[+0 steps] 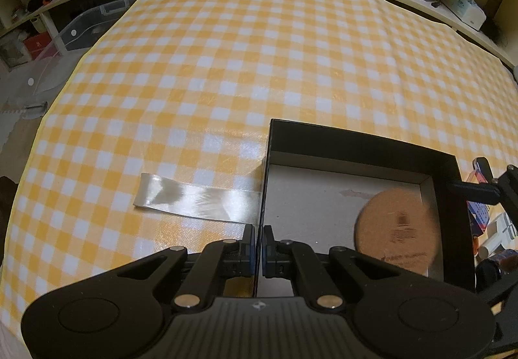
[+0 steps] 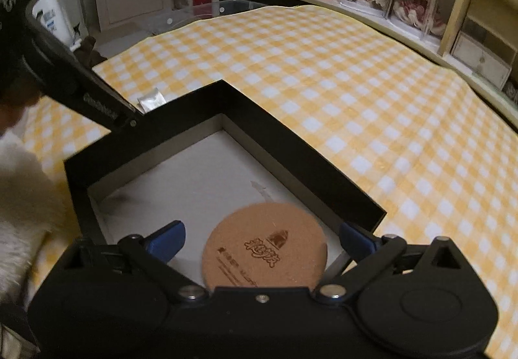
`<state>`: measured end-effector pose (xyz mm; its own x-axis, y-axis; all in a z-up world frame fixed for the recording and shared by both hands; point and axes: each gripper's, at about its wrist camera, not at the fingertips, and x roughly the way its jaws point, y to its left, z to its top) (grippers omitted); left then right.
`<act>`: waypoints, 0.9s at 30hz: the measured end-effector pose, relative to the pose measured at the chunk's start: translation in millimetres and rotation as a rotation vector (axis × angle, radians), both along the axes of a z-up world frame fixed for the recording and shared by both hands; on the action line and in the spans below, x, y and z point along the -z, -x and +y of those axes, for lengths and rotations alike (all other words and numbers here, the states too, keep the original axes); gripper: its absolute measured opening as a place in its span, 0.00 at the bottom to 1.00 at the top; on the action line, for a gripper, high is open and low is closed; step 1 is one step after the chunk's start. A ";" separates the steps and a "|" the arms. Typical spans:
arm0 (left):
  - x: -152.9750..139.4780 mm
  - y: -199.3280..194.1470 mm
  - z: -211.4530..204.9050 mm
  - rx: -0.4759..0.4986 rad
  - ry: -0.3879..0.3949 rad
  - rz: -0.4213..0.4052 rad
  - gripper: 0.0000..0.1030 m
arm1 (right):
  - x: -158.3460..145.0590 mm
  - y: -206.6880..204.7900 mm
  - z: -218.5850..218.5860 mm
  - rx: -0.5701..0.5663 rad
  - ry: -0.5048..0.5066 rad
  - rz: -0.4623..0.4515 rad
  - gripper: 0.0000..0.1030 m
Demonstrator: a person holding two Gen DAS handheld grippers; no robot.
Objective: Organize rigid objects
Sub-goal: 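Carry the cork coaster with the right tool into the black box and release, then move the right tool to the colourful card box and grasp it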
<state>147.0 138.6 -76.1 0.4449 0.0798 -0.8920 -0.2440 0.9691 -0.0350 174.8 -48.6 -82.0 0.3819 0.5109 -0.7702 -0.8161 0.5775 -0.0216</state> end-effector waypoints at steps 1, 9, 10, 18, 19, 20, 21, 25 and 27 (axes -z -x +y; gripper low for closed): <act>-0.1 0.0 -0.3 -0.001 0.000 0.001 0.04 | -1.9 1.7 -1.8 0.002 -0.008 0.013 0.99; 0.0 -0.2 -0.5 0.001 -0.001 0.000 0.04 | -24.1 5.3 -18.2 0.081 -0.053 0.090 0.99; -0.2 -0.1 -0.7 0.000 -0.001 0.001 0.04 | -26.8 5.3 -20.2 0.092 -0.060 0.092 0.99; 4.0 0.7 4.8 -0.003 -0.001 0.009 0.08 | -62.2 10.6 -60.8 0.224 -0.152 0.014 1.00; 4.3 0.8 5.5 -0.005 0.000 0.010 0.08 | -66.4 6.9 -67.1 0.244 -0.164 0.006 1.00; 4.3 0.3 6.1 -0.007 0.000 0.010 0.08 | -70.8 5.1 -74.6 0.275 -0.180 -0.003 1.00; 4.2 0.4 6.0 -0.006 -0.002 0.010 0.08 | -74.3 3.0 -81.4 0.303 -0.193 -0.009 1.00; 3.3 0.8 5.2 -0.007 0.000 0.011 0.08 | -84.7 -7.9 -112.5 0.445 -0.231 -0.041 1.00; 3.1 0.7 5.0 -0.009 0.001 0.011 0.08 | -84.0 -14.4 -125.7 0.505 -0.237 -0.054 1.00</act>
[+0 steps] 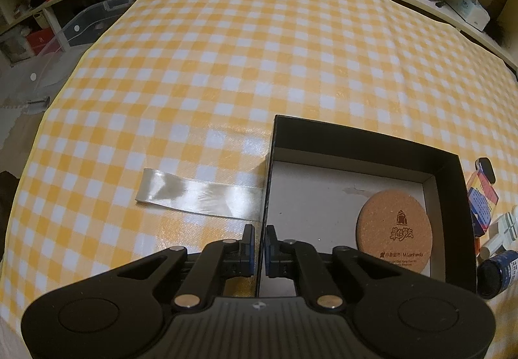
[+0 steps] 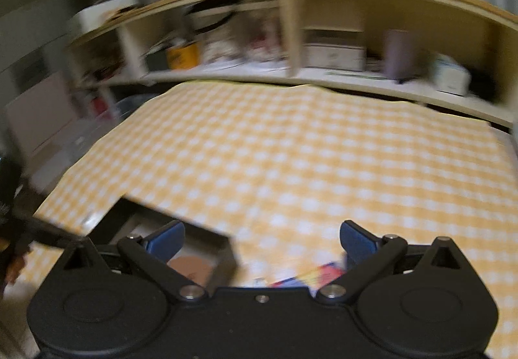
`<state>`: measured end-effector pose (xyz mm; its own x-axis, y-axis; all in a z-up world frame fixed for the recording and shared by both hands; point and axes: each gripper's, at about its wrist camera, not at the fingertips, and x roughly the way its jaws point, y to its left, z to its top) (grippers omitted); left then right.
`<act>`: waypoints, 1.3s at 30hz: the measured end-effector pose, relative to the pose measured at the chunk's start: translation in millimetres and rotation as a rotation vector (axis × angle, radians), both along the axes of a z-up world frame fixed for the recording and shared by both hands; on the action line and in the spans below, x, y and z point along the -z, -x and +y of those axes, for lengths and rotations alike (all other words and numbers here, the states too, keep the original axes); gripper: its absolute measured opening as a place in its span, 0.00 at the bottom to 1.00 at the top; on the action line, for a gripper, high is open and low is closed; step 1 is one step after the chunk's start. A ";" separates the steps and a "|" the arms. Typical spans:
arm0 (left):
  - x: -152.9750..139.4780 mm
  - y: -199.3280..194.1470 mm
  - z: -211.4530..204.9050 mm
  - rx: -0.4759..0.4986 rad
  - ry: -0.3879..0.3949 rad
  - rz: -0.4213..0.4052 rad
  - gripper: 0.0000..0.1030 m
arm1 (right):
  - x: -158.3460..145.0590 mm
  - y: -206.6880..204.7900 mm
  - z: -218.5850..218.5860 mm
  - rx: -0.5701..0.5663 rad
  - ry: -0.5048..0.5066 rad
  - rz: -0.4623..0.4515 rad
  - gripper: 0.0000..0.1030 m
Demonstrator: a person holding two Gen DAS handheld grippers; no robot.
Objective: Organize rigid objects
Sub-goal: 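Move the right tool to the colourful card box and grasp it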
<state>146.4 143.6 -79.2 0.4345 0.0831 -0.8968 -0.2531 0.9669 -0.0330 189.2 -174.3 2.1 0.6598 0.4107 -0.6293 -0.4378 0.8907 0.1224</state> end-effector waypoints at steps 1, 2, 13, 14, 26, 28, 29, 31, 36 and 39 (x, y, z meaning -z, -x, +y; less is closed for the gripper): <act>0.0 -0.2 -0.3 0.001 -0.001 0.000 0.08 | 1.6 -4.0 -7.9 0.032 -0.001 0.001 1.00; -0.1 -0.3 -0.5 0.002 -0.002 0.000 0.08 | 4.5 -8.3 -16.1 0.068 -0.001 0.006 1.00; -0.2 0.0 -0.6 0.001 -0.002 0.000 0.08 | 60.6 -29.6 -54.4 0.150 0.058 0.037 1.00; -0.3 -0.1 -0.7 0.001 -0.002 0.000 0.08 | 67.8 -31.6 -53.5 0.135 0.067 0.052 1.00; -0.3 -0.3 0.3 0.000 0.001 0.001 0.08 | 131.9 -37.2 -35.8 0.021 0.019 0.203 1.00; -0.1 0.1 0.7 0.000 0.000 0.001 0.08 | 136.2 -39.7 -29.9 0.000 0.037 0.207 1.00; -0.4 -0.3 0.3 0.001 -0.001 0.001 0.08 | 139.3 -39.7 -26.0 -0.015 0.050 0.212 1.00; -0.5 -0.3 0.3 0.000 0.000 0.001 0.08 | 143.1 -39.9 -20.8 -0.038 0.062 0.216 1.00; -0.6 -0.2 0.3 0.001 -0.001 0.001 0.08 | 140.7 -34.2 -13.7 -0.180 0.066 0.269 1.00; -0.8 -0.2 0.4 0.001 -0.001 0.001 0.08 | 137.4 -30.5 -9.5 -0.283 0.041 0.333 1.00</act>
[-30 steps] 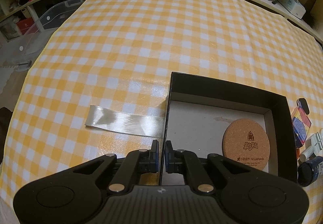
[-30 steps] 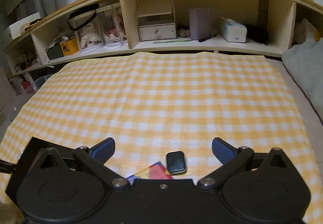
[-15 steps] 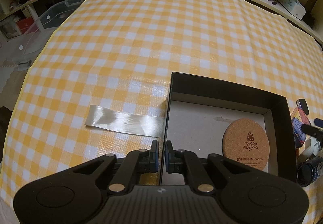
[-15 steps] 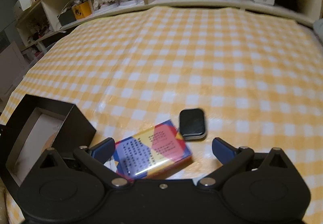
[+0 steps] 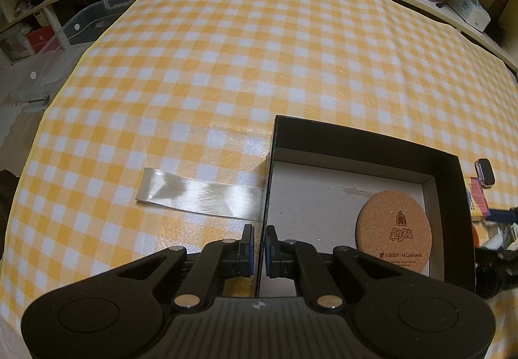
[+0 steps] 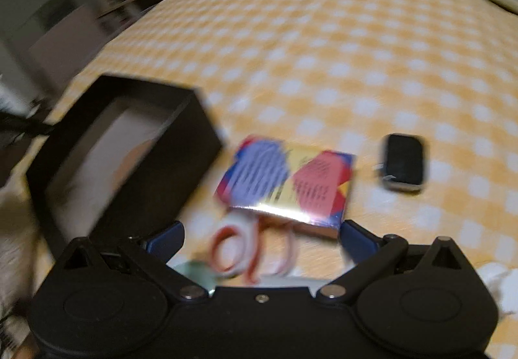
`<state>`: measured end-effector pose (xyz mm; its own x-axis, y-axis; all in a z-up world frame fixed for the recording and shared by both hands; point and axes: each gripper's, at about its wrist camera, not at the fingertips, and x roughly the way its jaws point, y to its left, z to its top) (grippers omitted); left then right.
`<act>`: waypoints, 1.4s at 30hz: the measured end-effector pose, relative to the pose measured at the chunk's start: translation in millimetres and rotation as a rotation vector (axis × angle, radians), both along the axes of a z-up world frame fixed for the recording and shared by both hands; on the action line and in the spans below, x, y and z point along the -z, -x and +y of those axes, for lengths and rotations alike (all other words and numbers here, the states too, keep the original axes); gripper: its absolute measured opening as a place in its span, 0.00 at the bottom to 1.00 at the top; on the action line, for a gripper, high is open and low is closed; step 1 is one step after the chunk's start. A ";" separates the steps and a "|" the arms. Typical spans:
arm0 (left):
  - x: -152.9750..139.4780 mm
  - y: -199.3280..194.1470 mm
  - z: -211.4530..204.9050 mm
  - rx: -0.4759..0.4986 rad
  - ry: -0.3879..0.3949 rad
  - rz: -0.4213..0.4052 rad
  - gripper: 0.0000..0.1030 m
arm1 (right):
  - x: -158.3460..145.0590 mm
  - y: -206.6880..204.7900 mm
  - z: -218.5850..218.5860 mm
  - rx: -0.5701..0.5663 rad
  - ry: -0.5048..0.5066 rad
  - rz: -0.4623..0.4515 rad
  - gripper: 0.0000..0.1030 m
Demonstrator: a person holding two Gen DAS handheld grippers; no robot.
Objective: Organize rigid objects
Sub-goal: 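Move the right tool to the colourful card box and grasp it, then carry the card box with the right tool into the black box onto the coaster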
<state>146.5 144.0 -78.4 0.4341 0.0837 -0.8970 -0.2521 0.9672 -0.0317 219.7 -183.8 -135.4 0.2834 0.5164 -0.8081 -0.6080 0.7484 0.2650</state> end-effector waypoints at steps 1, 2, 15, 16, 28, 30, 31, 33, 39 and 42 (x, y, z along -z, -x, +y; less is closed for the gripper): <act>-0.1 0.1 0.2 -0.001 0.000 -0.001 0.08 | -1.4 0.7 4.1 -0.001 0.012 -0.003 1.00; -0.8 0.2 -0.4 -0.002 0.001 -0.002 0.07 | -2.4 0.6 7.7 0.015 0.027 -0.019 1.00; -9.8 2.2 -17.1 0.028 -0.028 -0.010 0.05 | -1.4 -24.1 28.8 0.393 0.051 -0.008 1.00; -10.0 2.7 -17.9 0.030 -0.029 -0.011 0.05 | -0.1 -24.9 30.5 0.402 0.064 -0.010 1.00; -9.8 2.9 -20.3 0.032 -0.033 -0.004 0.05 | 9.4 -29.4 36.4 0.427 0.085 -0.017 0.89; -9.7 2.8 -20.0 0.033 -0.035 -0.004 0.05 | 3.8 -27.6 30.9 0.441 0.090 -0.004 0.88; -9.8 3.1 -20.4 0.033 -0.035 -0.004 0.05 | 1.1 -27.0 27.5 0.451 0.089 0.004 0.88; -10.0 2.8 -20.0 0.033 -0.034 -0.004 0.05 | -5.7 -27.2 19.2 0.477 0.067 0.014 0.88; -10.2 2.8 -19.8 0.033 -0.035 -0.003 0.05 | -41.9 -25.5 1.0 0.546 -0.058 -0.008 0.88; -10.5 2.8 -19.5 0.034 -0.036 -0.003 0.05 | -60.4 -18.8 2.9 0.546 -0.129 -0.015 0.88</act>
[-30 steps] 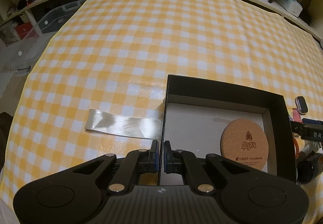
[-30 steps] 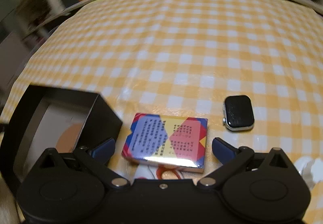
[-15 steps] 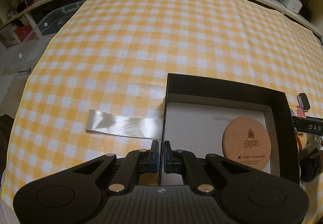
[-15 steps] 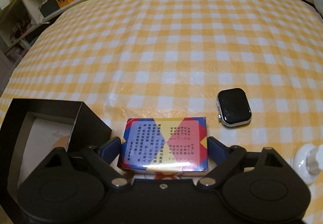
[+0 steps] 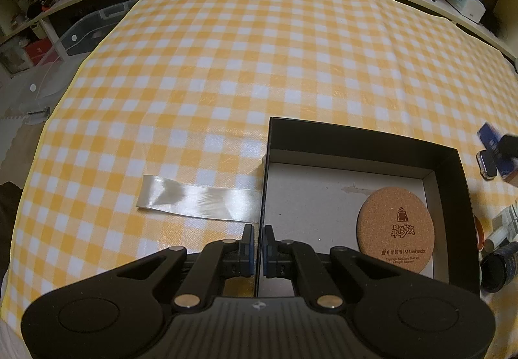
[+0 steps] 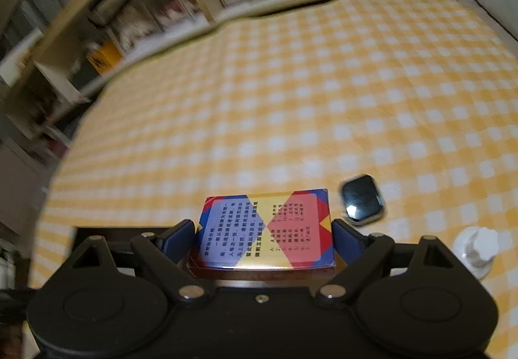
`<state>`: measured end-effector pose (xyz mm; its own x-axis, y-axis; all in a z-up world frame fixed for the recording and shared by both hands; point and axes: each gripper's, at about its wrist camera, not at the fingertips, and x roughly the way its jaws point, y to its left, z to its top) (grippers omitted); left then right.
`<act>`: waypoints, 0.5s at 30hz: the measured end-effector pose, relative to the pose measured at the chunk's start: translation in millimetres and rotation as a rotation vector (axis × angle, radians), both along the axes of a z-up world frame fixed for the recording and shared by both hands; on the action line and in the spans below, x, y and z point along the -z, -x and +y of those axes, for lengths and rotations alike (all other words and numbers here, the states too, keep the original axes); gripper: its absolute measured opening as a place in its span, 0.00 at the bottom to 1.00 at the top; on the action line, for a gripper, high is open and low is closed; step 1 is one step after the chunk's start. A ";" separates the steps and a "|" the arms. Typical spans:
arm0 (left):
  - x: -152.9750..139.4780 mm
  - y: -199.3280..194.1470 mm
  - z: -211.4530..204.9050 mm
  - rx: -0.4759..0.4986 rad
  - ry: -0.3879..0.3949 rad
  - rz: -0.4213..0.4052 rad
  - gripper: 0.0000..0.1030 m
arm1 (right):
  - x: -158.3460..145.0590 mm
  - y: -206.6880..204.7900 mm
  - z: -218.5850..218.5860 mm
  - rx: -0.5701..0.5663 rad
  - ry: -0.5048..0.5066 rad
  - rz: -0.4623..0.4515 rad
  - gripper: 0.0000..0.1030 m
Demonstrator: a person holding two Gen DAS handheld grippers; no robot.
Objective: Organize rigid objects
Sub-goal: 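Carry the card box with the right tool into the black box onto the coaster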
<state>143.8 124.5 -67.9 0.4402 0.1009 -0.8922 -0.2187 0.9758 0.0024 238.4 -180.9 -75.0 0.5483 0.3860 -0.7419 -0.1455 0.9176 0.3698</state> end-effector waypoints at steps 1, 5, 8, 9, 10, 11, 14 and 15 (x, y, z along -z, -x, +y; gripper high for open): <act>-0.2 0.5 -0.7 0.000 -0.001 0.000 0.05 | -6.6 3.3 2.3 -0.010 -0.029 -0.006 0.88; -0.5 0.3 -0.6 0.000 0.000 0.000 0.05 | -21.1 19.4 32.1 -0.074 -0.102 -0.003 0.88; -0.4 0.4 0.3 -0.001 0.003 -0.002 0.05 | -25.4 28.7 51.5 -0.126 -0.150 0.024 0.88; -0.1 0.3 1.2 -0.002 0.004 -0.001 0.05 | -26.1 32.0 57.6 -0.143 -0.168 0.036 0.88; -0.1 0.4 1.0 -0.001 0.003 0.000 0.05 | -26.2 34.2 63.4 -0.155 -0.181 0.047 0.88; -0.2 0.5 0.6 -0.001 0.002 0.000 0.05 | -25.4 36.6 70.5 -0.166 -0.193 0.063 0.88; -0.4 0.3 1.4 0.000 0.001 -0.002 0.05 | -22.9 43.3 87.1 -0.191 -0.192 0.085 0.88; -0.5 -0.8 2.5 -0.001 0.001 -0.003 0.05 | -20.9 44.5 92.2 -0.196 -0.178 0.079 0.88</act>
<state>144.6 127.0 -67.5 0.4427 0.1005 -0.8910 -0.2193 0.9757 0.0011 193.9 -88.7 -54.1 0.3934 0.6074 -0.6902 -0.2786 0.7941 0.5401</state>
